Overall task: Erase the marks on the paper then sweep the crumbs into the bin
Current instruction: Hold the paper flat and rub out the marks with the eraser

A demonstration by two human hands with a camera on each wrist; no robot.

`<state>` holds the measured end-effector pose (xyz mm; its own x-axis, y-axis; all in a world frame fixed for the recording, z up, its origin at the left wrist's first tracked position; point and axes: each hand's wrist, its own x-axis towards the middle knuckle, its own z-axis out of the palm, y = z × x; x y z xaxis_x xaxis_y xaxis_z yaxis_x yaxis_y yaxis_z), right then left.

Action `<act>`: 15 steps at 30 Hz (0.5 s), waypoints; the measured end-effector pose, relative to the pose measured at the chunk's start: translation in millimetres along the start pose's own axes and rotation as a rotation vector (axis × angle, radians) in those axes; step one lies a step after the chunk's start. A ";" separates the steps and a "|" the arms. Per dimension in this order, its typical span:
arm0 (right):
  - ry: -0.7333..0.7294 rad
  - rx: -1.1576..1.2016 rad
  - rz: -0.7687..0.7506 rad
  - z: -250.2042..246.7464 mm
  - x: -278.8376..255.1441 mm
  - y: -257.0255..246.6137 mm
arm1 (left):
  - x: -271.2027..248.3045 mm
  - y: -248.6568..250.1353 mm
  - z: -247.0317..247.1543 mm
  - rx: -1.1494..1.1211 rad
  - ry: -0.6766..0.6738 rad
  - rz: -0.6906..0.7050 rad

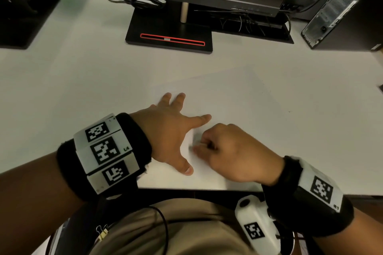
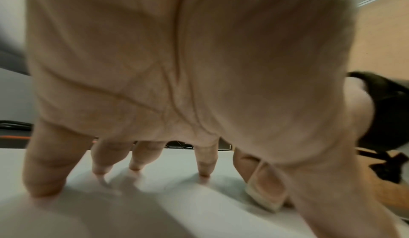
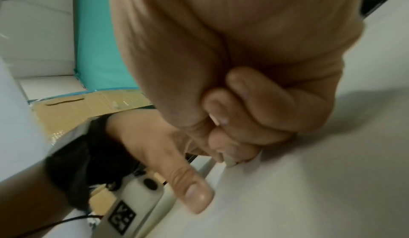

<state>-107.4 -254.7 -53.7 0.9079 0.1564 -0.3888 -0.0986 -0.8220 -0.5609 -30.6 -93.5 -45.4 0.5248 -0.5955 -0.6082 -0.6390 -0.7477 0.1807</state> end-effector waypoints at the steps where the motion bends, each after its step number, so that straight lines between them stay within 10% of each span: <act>1: -0.012 0.004 0.000 0.2 0.0 -0.2 | 0.5 0.0 0.2 0.003 0.004 0.000; 15: 0.003 -0.012 -0.027 -5.8 13.6 -3.6 | 2.0 -1.6 1.2 0.030 -0.002 -0.003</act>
<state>-92.4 -252.8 -52.8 0.9113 0.1768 -0.3718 -0.0696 -0.8239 -0.5624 -29.3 -93.1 -47.8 0.5258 -0.5930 -0.6099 -0.6543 -0.7401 0.1555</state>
